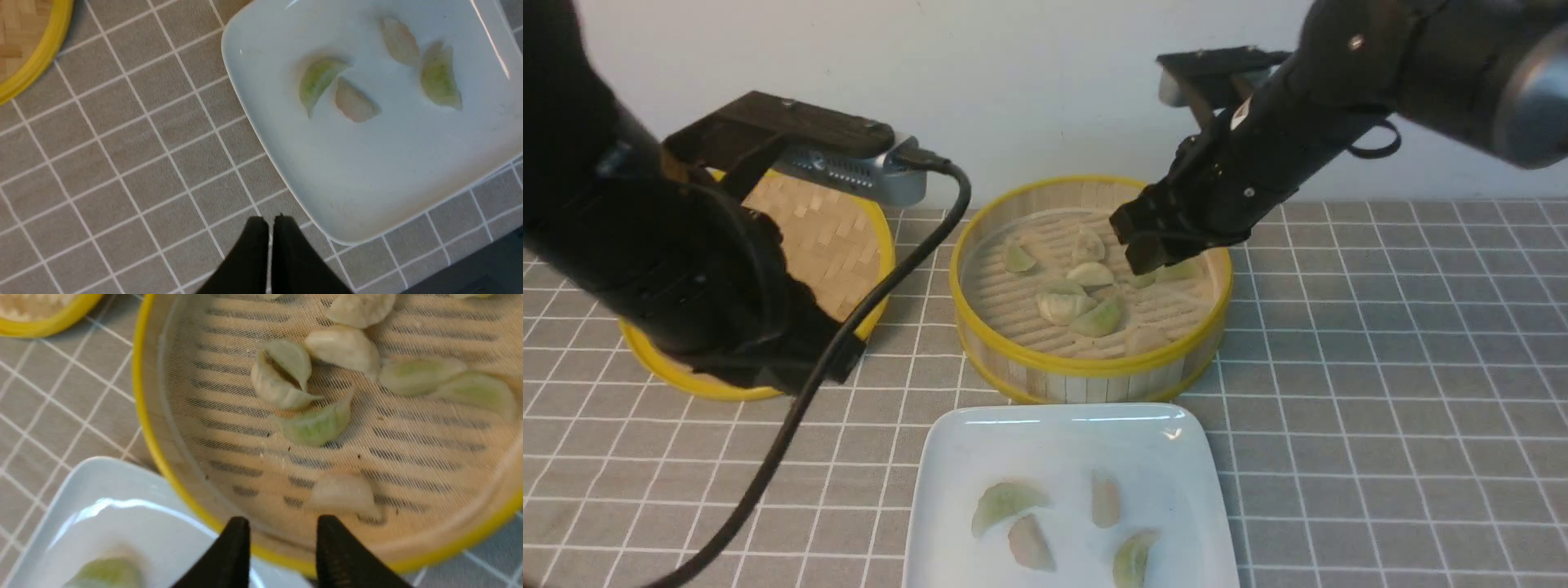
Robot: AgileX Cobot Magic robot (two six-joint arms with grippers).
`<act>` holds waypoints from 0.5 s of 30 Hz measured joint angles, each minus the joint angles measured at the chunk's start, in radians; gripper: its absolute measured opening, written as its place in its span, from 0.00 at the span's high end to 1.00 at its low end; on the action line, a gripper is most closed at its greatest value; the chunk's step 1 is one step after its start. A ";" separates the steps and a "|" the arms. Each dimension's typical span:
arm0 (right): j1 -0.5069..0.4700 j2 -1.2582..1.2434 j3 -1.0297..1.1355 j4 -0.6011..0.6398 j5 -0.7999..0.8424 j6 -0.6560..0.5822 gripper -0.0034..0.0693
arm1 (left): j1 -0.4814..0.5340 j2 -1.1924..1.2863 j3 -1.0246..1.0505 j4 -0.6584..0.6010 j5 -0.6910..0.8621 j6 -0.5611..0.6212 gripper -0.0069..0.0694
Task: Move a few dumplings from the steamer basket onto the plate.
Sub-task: Use the right arm to grab a dumpling from inside the steamer
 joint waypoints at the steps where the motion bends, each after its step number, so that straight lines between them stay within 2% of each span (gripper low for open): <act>1: 0.004 0.034 -0.019 -0.003 -0.004 -0.016 0.52 | 0.000 -0.029 0.018 0.000 0.000 0.000 0.92; 2: 0.005 0.047 -0.026 -0.004 -0.005 -0.023 0.50 | 0.000 -0.040 0.025 0.000 0.000 0.000 0.92; 3: 0.009 0.102 -0.058 -0.004 -0.011 -0.049 0.41 | 0.000 -0.080 0.047 0.000 0.003 0.000 0.92; 4: 0.010 0.102 -0.061 -0.004 -0.012 -0.049 0.41 | 0.000 -0.088 0.051 0.000 0.006 -0.001 0.92; 5: 0.014 0.147 -0.084 -0.007 -0.016 -0.065 0.33 | 0.000 -0.115 0.062 0.001 0.011 -0.007 0.92; 7: 0.020 0.198 -0.115 -0.011 -0.023 -0.087 0.24 | 0.000 -0.147 0.064 0.001 0.014 -0.017 0.92; 10: 0.025 0.250 -0.143 -0.020 -0.043 -0.107 0.18 | 0.000 -0.173 0.064 0.002 0.014 -0.023 0.92; 15: 0.027 0.303 -0.161 -0.044 -0.104 -0.116 0.15 | 0.000 -0.186 0.064 0.003 0.016 -0.023 0.92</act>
